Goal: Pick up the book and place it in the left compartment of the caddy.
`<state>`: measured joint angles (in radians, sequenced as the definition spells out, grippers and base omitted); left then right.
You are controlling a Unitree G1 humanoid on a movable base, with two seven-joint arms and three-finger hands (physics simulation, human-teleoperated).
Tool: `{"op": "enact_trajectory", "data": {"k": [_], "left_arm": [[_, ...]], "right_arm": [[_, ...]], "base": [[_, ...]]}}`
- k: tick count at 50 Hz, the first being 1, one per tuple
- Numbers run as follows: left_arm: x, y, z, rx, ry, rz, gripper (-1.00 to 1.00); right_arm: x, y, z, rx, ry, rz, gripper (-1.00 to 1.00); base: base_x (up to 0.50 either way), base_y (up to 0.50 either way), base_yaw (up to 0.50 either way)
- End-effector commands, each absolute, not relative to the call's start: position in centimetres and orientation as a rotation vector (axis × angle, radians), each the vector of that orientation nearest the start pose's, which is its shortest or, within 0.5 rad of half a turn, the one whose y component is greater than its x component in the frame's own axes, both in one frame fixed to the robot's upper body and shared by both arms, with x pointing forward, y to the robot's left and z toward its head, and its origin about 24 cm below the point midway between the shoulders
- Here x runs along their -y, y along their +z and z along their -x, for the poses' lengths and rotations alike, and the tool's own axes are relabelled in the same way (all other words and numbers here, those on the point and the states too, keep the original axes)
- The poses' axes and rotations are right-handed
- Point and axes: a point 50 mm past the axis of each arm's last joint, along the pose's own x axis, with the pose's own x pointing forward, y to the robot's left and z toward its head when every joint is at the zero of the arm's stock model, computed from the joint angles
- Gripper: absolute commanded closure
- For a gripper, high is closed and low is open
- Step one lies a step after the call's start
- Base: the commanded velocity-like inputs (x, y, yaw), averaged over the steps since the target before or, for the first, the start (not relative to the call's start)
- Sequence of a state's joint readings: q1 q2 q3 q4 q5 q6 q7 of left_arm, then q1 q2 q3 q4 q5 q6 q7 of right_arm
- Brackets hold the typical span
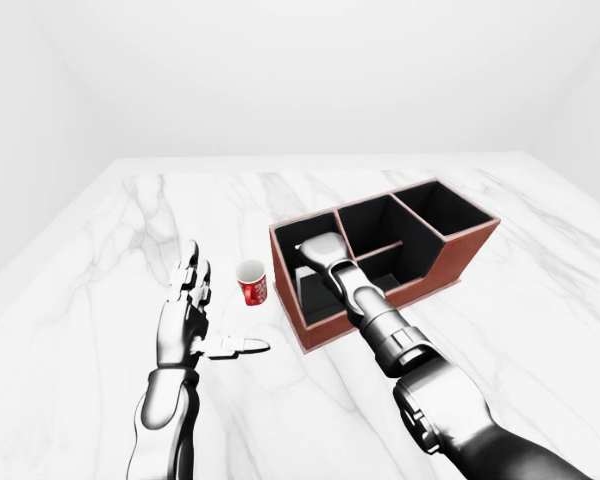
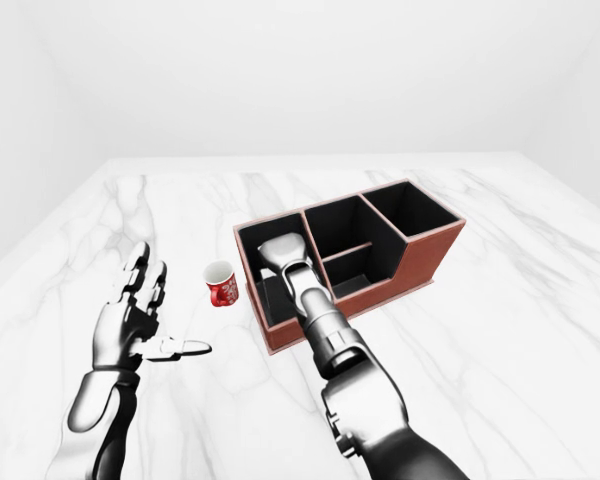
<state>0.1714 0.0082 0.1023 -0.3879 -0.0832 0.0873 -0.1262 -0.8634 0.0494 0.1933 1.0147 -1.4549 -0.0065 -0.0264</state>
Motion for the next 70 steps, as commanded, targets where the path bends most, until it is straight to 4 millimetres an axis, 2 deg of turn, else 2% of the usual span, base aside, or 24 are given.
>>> {"op": "enact_trajectory", "data": {"k": [1, 13, 19, 31, 41, 44, 51, 53, 56, 58, 61, 63, 64, 67, 70], "left_arm": [[-17.8, 8.9, -21.7, 0.156, 0.004, 0.032, -1.0], [-17.9, 8.9, -21.7, 0.158, 0.006, 0.032, -1.0], [-17.8, 8.8, -21.7, 0.153, 0.006, 0.033, -1.0], [-17.7, 8.7, -21.6, 0.147, 0.005, 0.033, -1.0], [-17.7, 8.9, -21.6, 0.158, 0.004, 0.031, -1.0], [-17.7, 9.3, -21.8, 0.172, 0.002, 0.029, -1.0], [-17.6, 10.1, -21.8, 0.208, 0.0, 0.022, -1.0], [-17.6, 10.3, -21.8, 0.215, -0.002, 0.019, -1.0], [-17.5, 10.8, -21.7, 0.238, -0.003, 0.016, -1.0], [-17.5, 10.8, -21.7, 0.237, -0.003, 0.015, -1.0], [-17.3, 11.0, -21.7, 0.246, -0.006, 0.013, -1.0], [-17.3, 11.3, -21.6, 0.26, -0.008, 0.01, -1.0], [-17.2, 11.5, -21.5, 0.269, -0.009, 0.008, -1.0], [-17.0, 11.9, -21.4, 0.288, -0.013, 0.005, -1.0], [-16.8, 12.3, -21.3, 0.305, -0.02, -0.002, -1.0]], "right_arm": [[4.0, 7.7, -37.5, 0.178, 0.386, 1.67, 0.12], [4.0, 8.5, -37.5, 0.194, 0.376, 1.662, 0.07], [4.3, 10.7, -37.2, 0.235, 0.35, 1.645, 0.04], [4.6, 12.9, -35.2, 0.295, 0.337, 1.611, -0.06], [5.3, 17.9, -32.5, 0.395, 0.289, 1.527, -0.07], [5.9, 20.0, -31.2, 0.414, 0.275, 1.445, -0.08], [7.3, 22.9, -28.3, 0.44, 0.265, 1.219, -0.15], [7.6, 24.1, -26.8, 0.53, 0.248, 1.149, -0.18], [8.5, 26.0, -24.3, 0.671, 0.206, 1.062, -0.33], [8.6, 26.2, -23.4, 0.712, 0.212, 1.053, -0.4], [9.2, 26.8, -21.0, 0.812, 0.216, 0.959, -0.59], [9.5, 26.9, -20.0, 0.868, 0.223, 0.908, -0.8], [10.2, 27.0, -19.2, 0.916, 0.196, 0.818, -0.99], [11.5, 26.4, -18.1, 0.97, 0.162, 0.605, -1.0], [12.7, 24.8, -17.2, 0.937, 0.163, 0.354, -1.0]], "base": [[0.0, 0.0, 0.0], [0.0, 0.0, 0.0], [0.0, 0.0, 0.0], [0.0, 0.0, 0.0], [0.0, 0.0, 0.0], [0.0, 0.0, 0.0], [0.0, 0.0, 0.0], [0.0, 0.0, 0.0], [0.0, 0.0, 0.0], [0.0, 0.0, 0.0], [0.0, 0.0, 0.0], [0.0, 0.0, 0.0], [0.0, 0.0, 0.0], [0.0, 0.0, 0.0], [0.0, 0.0, 0.0]]}}
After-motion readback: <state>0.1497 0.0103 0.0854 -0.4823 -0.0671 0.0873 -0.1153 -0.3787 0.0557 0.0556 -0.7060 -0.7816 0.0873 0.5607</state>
